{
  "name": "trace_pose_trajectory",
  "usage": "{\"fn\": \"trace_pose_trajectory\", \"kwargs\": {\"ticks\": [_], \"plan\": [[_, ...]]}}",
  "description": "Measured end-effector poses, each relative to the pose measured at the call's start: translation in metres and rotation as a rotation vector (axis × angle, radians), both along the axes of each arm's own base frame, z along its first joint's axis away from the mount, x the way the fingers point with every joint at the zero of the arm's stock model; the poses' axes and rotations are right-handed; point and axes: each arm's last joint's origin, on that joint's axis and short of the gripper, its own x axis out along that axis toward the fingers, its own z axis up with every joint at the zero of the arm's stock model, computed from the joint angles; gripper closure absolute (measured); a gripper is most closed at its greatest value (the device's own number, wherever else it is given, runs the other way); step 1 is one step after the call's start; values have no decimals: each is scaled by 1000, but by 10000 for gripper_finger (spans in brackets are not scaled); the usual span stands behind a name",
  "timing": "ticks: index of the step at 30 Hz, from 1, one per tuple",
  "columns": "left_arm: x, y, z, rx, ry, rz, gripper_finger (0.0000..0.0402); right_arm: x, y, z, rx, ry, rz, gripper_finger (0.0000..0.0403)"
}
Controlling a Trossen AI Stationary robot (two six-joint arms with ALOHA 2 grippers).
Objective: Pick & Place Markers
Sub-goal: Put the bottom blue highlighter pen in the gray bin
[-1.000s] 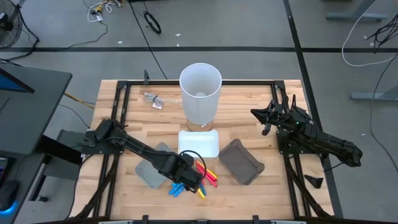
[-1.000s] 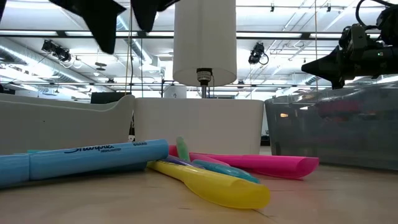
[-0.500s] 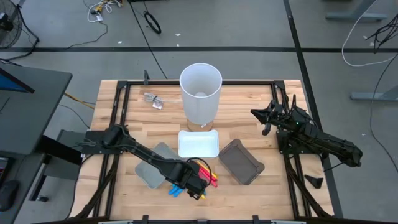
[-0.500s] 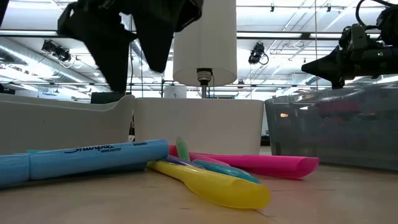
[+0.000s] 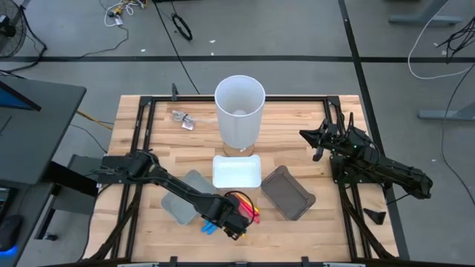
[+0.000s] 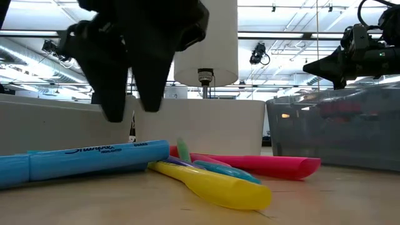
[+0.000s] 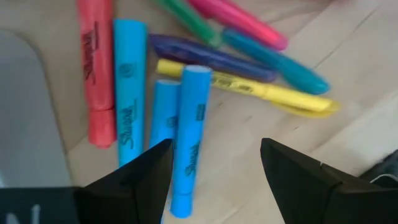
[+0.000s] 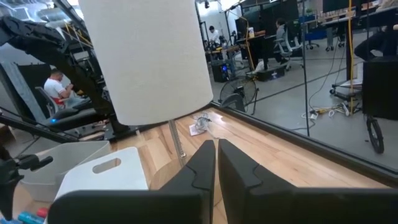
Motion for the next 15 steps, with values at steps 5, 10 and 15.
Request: {"fn": "trace_pose_trajectory", "kwargs": {"ticks": [5, 10, 15], "plan": [[2, -4, -11, -11, 16, -16, 154, 0, 0, 0, 0, 0, 1, 379], [2, -4, -17, 0, 31, -28, 154, 0, 0, 0, 0, 0, 2, 379], [3, -5, -22, 6, 39, -29, 154, 0, 0, 0, 0, 0, 0, 379]]}}
